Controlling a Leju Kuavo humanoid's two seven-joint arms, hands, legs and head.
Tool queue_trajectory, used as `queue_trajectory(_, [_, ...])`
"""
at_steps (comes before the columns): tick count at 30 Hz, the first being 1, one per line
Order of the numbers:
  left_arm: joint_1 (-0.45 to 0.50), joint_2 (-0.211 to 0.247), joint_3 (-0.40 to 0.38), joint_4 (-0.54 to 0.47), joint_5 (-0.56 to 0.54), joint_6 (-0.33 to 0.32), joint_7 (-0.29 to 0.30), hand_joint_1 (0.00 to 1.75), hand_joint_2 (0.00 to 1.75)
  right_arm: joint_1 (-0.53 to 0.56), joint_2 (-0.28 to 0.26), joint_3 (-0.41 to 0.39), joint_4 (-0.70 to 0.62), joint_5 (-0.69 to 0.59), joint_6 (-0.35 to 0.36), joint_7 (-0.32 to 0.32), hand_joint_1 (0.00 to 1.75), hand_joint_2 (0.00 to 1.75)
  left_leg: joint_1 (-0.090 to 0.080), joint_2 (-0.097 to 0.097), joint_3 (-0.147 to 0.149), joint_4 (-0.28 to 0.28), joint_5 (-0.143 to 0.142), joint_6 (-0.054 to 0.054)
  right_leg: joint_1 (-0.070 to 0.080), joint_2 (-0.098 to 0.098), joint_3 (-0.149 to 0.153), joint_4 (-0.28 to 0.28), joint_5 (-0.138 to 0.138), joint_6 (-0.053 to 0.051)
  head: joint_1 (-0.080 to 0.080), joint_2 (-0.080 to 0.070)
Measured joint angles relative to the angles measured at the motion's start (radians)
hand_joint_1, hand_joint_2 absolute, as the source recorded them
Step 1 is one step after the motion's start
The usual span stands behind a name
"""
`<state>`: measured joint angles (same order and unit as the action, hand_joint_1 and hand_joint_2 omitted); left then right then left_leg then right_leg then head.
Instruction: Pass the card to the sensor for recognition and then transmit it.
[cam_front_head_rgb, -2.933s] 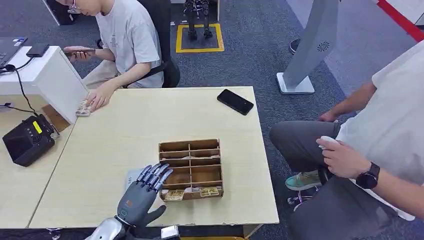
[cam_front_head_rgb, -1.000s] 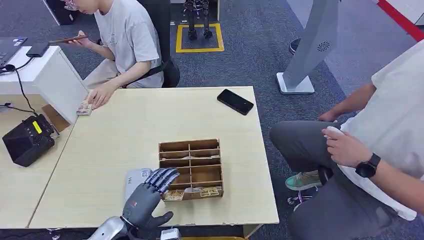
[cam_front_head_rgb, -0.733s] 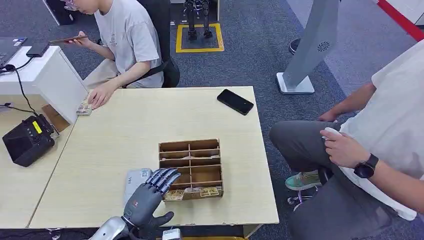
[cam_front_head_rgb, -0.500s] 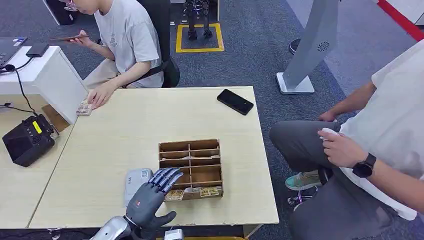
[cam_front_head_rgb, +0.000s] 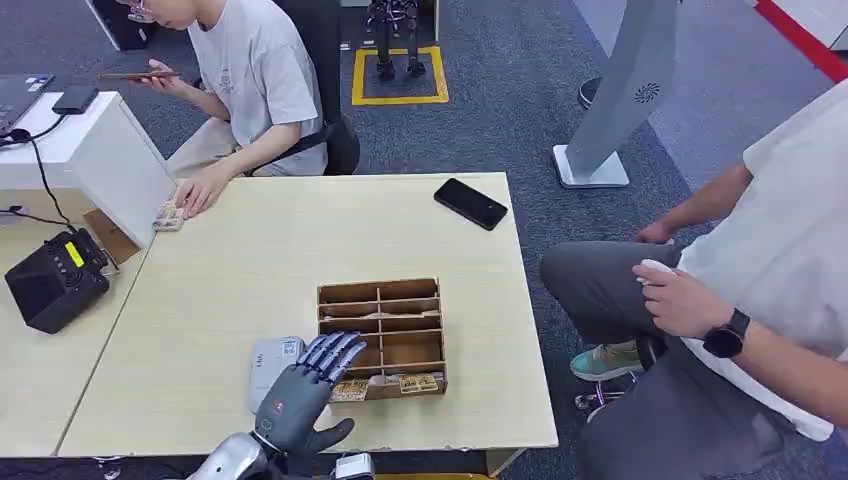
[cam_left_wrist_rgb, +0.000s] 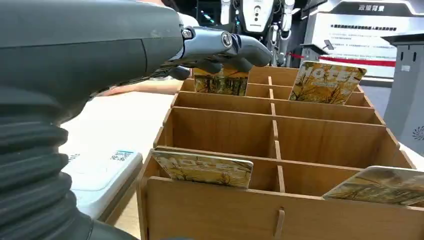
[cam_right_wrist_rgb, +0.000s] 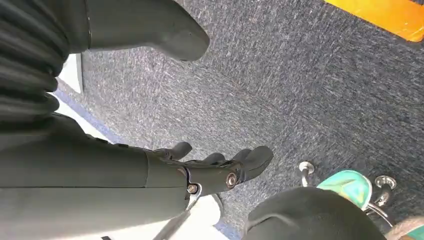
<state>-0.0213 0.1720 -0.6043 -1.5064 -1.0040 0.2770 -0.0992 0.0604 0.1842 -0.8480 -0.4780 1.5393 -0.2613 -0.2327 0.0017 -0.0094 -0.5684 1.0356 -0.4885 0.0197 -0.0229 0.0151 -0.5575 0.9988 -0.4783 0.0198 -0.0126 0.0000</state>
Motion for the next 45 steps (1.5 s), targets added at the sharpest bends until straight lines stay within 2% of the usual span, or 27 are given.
queue_trajectory(29, [-0.003, -0.001, 0.000, 0.030, -0.030, 0.009, 0.014, 0.00, 1.75, -0.007, -0.015, 0.002, 0.029, 0.000, -0.009, 0.000, 0.00, 1.75, 0.000, 0.000, 0.000, 0.000, 0.000, 0.000, 0.000, 0.000, 0.000, 0.000, 0.000, 0.000, 0.000, 0.000])
queue_trajectory(30, [-0.003, -0.001, 0.000, 0.031, -0.030, 0.009, 0.014, 0.33, 1.75, -0.008, -0.016, 0.003, 0.030, 0.000, -0.009, 0.000, 0.00, 1.75, 0.000, 0.000, 0.000, 0.000, 0.000, 0.000, 0.000, 0.000, 0.000, 0.000, 0.000, 0.000, 0.000, 0.000])
queue_trajectory(31, [-0.003, -0.001, 0.000, 0.032, -0.030, 0.009, 0.014, 1.57, 1.75, -0.008, -0.016, 0.003, 0.031, 0.000, -0.009, 0.000, 0.00, 1.75, 0.000, 0.000, 0.000, 0.000, 0.000, 0.000, 0.000, 0.000, 0.000, 0.000, 0.000, 0.000, 0.000, 0.000])
queue_trajectory(32, [-0.003, -0.001, 0.000, 0.032, -0.029, 0.008, 0.014, 1.75, 1.75, -0.008, -0.017, 0.003, 0.032, 0.000, -0.010, 0.000, 0.00, 1.75, 0.000, 0.000, 0.000, 0.000, 0.000, 0.000, 0.000, 0.000, 0.000, 0.000, 0.000, 0.000, 0.000, 0.000])
queue_trajectory(36, [-0.003, 0.000, 0.000, 0.039, -0.023, 0.005, 0.010, 1.71, 1.75, -0.010, -0.019, 0.004, 0.037, 0.000, -0.017, 0.000, 0.00, 1.75, 0.000, 0.000, 0.000, 0.000, 0.000, 0.000, 0.000, 0.000, 0.000, 0.000, 0.000, 0.000, 0.000, 0.000])
queue_trajectory(45, [-0.004, 0.003, 0.000, 0.040, 0.003, 0.006, -0.008, 1.75, 1.75, -0.019, -0.021, 0.008, 0.051, -0.001, -0.028, -0.001, 0.00, 1.75, 0.000, 0.000, 0.000, 0.000, 0.000, 0.000, 0.000, 0.000, 0.000, 0.000, 0.000, 0.000, 0.000, 0.000])
